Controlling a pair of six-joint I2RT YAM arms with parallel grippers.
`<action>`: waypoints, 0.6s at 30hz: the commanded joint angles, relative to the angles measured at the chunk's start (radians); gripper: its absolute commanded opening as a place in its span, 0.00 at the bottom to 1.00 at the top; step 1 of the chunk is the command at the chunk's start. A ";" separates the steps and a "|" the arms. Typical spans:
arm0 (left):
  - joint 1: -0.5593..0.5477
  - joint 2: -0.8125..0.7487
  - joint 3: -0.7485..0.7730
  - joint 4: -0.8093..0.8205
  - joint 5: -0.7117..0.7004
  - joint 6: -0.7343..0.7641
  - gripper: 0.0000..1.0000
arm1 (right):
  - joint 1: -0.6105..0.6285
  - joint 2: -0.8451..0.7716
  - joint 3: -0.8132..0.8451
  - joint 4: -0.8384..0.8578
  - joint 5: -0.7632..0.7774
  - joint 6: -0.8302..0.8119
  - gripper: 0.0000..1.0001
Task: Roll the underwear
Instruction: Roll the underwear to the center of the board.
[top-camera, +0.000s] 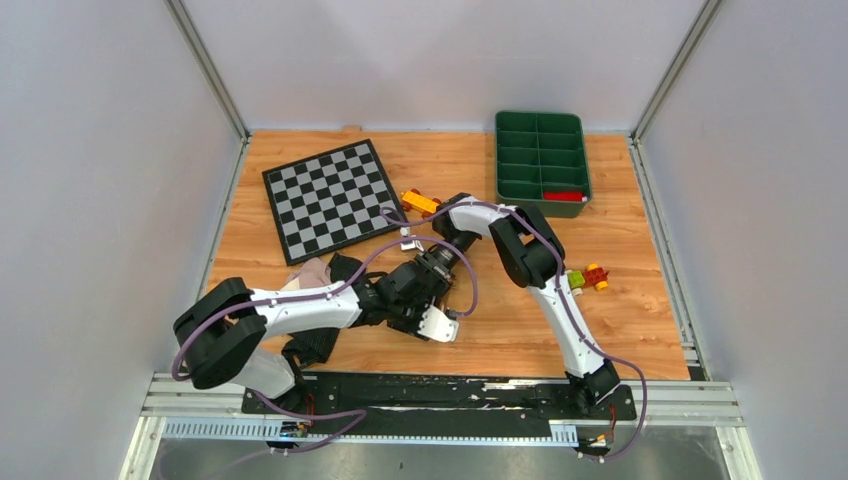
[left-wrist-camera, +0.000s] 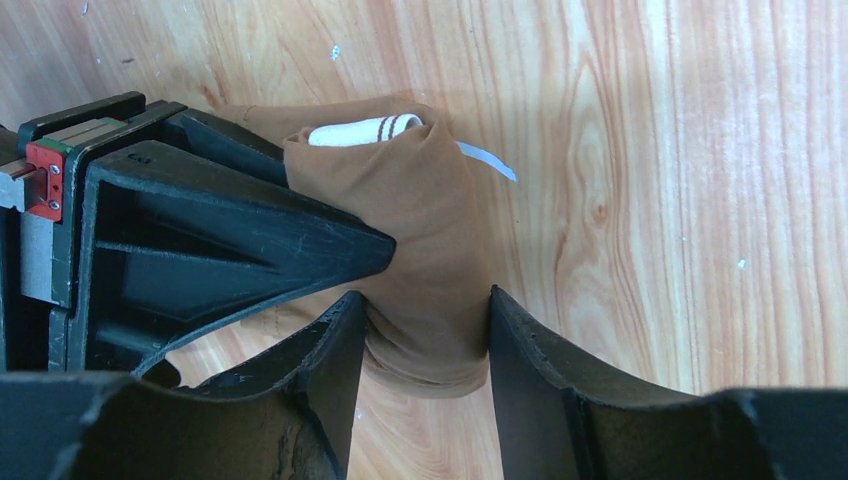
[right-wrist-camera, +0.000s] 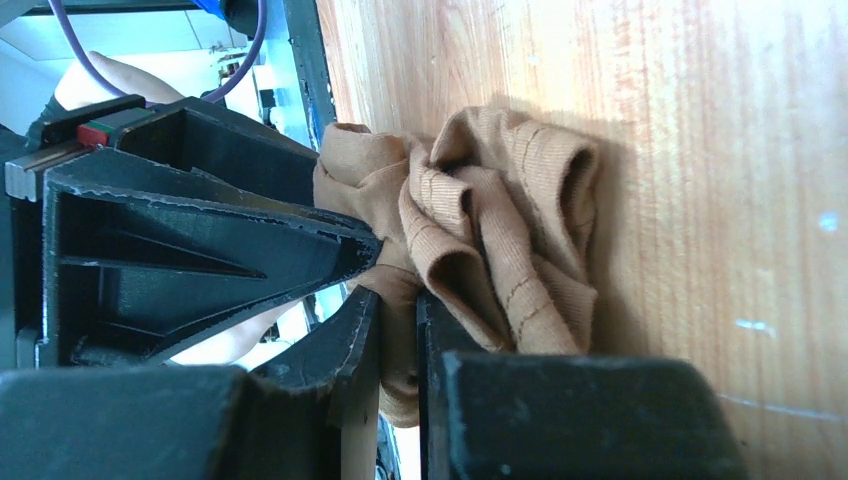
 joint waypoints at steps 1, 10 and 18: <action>-0.042 0.063 0.005 0.099 -0.047 -0.040 0.53 | 0.004 0.066 -0.014 0.106 0.195 -0.067 0.03; -0.046 0.110 0.079 -0.053 0.017 -0.024 0.00 | 0.002 0.021 -0.037 0.100 0.220 -0.073 0.13; -0.046 0.141 0.184 -0.312 0.139 -0.035 0.00 | -0.097 -0.196 0.053 0.005 0.261 -0.086 0.44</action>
